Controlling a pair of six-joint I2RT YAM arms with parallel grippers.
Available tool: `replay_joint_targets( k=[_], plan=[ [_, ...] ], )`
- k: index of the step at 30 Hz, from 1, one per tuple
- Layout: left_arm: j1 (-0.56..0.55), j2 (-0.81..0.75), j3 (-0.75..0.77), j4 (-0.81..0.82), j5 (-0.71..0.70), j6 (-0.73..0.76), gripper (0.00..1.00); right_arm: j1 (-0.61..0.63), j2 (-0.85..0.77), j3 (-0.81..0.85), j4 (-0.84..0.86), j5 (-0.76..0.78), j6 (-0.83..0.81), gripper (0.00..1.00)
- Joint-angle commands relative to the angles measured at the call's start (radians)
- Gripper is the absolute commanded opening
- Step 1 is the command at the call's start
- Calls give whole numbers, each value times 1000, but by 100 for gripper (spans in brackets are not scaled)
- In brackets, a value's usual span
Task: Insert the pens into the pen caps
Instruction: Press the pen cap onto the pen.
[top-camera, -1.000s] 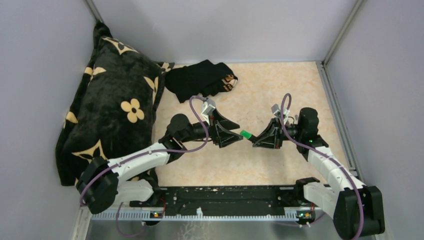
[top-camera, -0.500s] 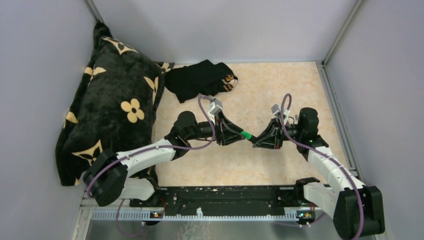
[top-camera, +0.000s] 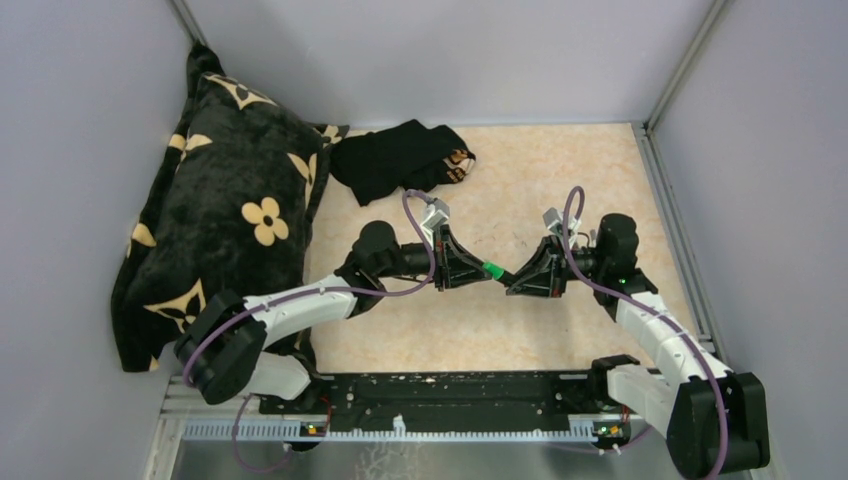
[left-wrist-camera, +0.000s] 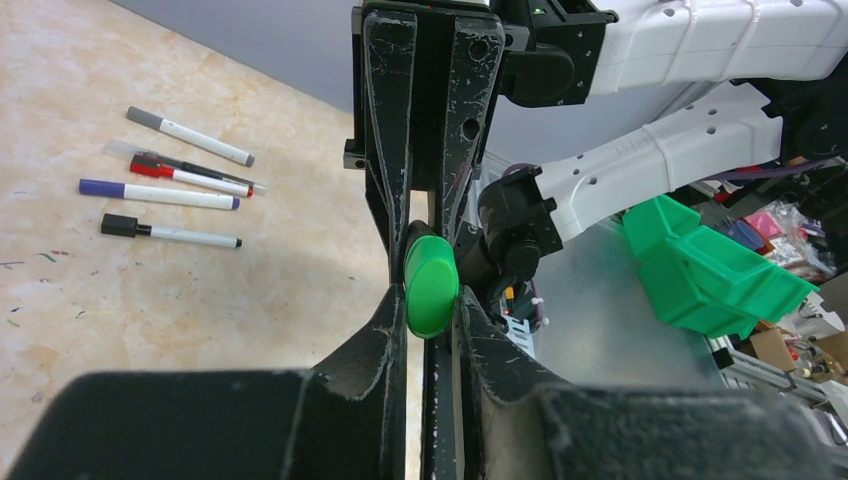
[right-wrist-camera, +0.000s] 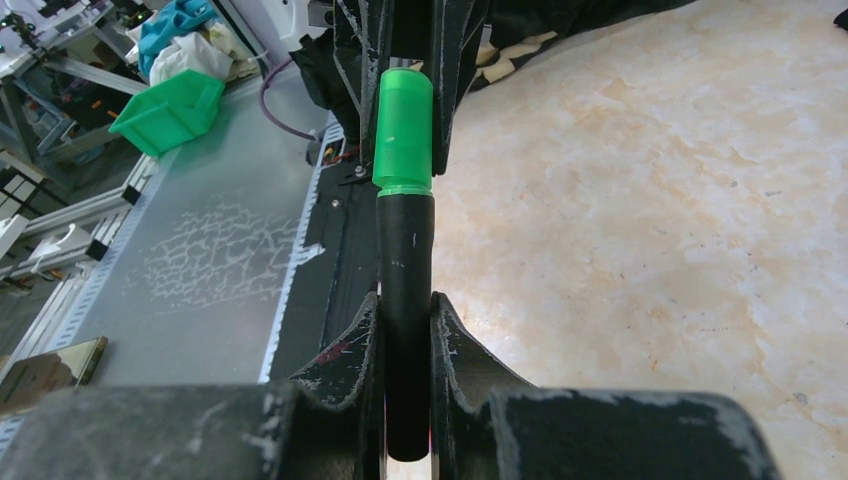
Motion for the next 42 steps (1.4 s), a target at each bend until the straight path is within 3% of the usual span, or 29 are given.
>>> replay_joint_targets(
  k=[1,5,7,16,42],
  plan=[
    [-1,13,20,63,49,-32,18,-9,-12,45,21,1,-23,0],
    [-3,20,14,66,57,-41,6,-9,-12,46,21,5,-22,0],
    [-7,22,12,70,57,-45,6,-9,-12,45,20,6,-23,0],
    [-8,2,-7,131,38,-73,40,-9,-11,45,19,8,-23,0],
    [-20,52,44,176,15,-77,39,-9,-3,44,19,9,-22,0]
  ],
)
